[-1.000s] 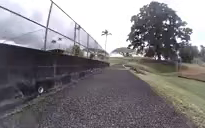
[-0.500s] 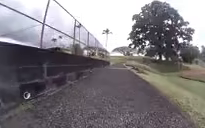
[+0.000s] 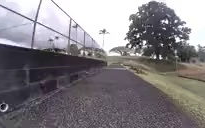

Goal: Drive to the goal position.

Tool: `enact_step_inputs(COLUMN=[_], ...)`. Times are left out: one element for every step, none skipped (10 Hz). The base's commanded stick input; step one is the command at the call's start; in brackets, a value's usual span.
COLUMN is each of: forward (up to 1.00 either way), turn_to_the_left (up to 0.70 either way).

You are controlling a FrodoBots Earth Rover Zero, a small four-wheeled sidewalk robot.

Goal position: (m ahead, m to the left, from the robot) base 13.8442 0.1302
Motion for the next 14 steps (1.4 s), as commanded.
enact_step_inputs(forward=[0.7,0.7,0.7,0.7,0.7,0.7,0.7,0.7,0.7,0.7,0.7,0.7,0.7,0.7], turn_to_the_left=[-0.32,-0.19,0.01,0.01,0.01,0.01,0.01,0.01,0.01,0.01,0.01,0.01,0.01,0.01])
